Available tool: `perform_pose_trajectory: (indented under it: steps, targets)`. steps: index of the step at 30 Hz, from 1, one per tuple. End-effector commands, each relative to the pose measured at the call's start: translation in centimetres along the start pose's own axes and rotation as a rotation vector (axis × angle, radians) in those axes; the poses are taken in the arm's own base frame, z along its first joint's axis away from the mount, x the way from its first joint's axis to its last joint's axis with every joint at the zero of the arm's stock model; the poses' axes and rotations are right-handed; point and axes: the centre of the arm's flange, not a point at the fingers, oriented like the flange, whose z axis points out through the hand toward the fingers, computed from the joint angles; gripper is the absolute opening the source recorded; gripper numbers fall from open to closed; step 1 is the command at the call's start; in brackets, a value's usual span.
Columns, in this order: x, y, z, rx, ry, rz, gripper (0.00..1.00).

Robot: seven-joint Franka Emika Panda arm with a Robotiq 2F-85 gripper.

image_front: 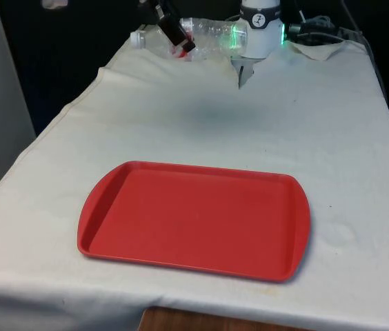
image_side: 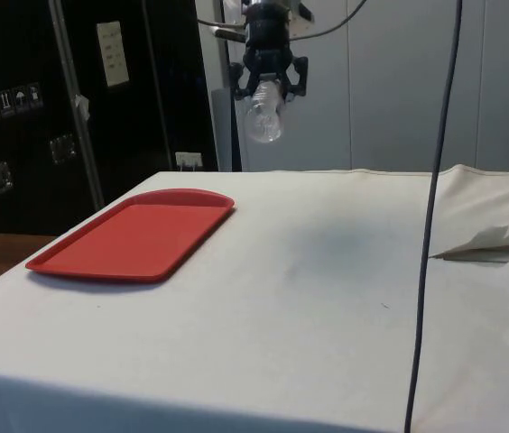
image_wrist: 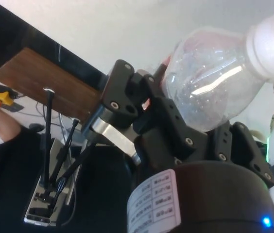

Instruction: Place the bottle upright on the tray.

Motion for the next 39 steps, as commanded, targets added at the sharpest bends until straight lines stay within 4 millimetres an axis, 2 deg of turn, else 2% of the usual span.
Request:
perform_pose_trajectory:
  steps: [1, 7, 24, 31, 32, 38, 39]
  targets:
    - [0.0, -0.5, -0.1, 0.003, 0.012, 0.002, 0.33]
    - [0.1, -1.3, -0.1, 0.002, 0.032, -0.002, 0.33]
    - [0.3, -1.2, 0.0, -0.004, 0.026, -0.006, 0.33]
    - [0.5, -2.5, -0.2, 0.006, 0.052, -0.006, 0.33]
    - [0.4, -2.1, -0.2, -0.002, 0.045, -0.01, 0.33]
    - [0.8, -3.7, -0.4, 0.02, 0.095, -0.01, 0.33]
    - [0.8, -3.4, -0.4, 0.012, 0.087, -0.013, 0.33]
